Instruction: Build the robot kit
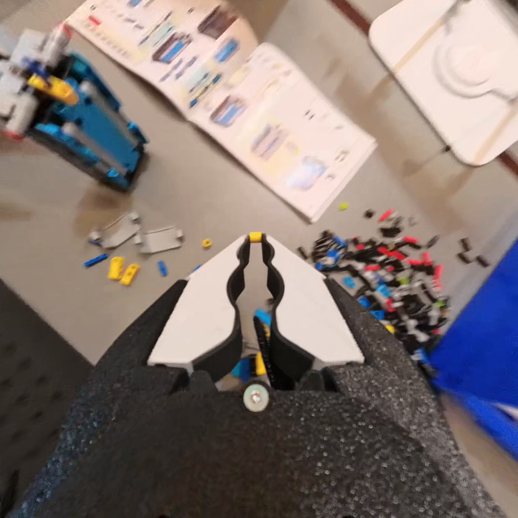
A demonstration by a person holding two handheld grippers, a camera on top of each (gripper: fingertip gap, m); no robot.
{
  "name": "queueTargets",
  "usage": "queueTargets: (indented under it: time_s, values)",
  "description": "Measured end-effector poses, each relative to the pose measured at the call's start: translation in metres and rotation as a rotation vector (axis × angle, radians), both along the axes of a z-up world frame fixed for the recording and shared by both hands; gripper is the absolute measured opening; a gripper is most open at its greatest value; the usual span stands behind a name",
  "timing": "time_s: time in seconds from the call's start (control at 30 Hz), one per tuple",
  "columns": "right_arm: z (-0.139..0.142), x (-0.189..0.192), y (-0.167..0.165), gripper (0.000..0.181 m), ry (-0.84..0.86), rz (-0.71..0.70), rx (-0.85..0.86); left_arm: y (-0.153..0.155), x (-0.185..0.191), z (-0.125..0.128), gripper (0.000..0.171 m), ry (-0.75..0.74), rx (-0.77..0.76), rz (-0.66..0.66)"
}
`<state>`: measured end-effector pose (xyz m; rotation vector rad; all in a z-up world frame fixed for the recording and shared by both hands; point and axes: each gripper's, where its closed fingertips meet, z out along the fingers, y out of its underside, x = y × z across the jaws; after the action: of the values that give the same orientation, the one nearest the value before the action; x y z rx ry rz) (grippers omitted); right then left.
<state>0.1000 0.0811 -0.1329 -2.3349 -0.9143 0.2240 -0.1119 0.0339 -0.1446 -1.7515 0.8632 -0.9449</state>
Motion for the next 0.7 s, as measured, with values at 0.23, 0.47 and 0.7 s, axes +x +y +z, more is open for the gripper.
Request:
queueTargets:
  time_s: [0.23,0.47,0.7]
  values:
    - [-0.045,-0.057,-0.055,0.008,0.187,0.031,-0.039,0.004,-0.001,-0.004,0.062,0.024,0.010,0.011]
    - [-0.084,-0.054,-0.053,0.008,0.088,-0.034,-0.025,0.006,-0.003,-0.004,0.062,0.018,0.003,0.017]
    - [-0.077,-0.047,-0.047,0.036,0.064,-0.085,0.005,0.006,-0.005,-0.005,0.062,0.025,0.004,0.021]
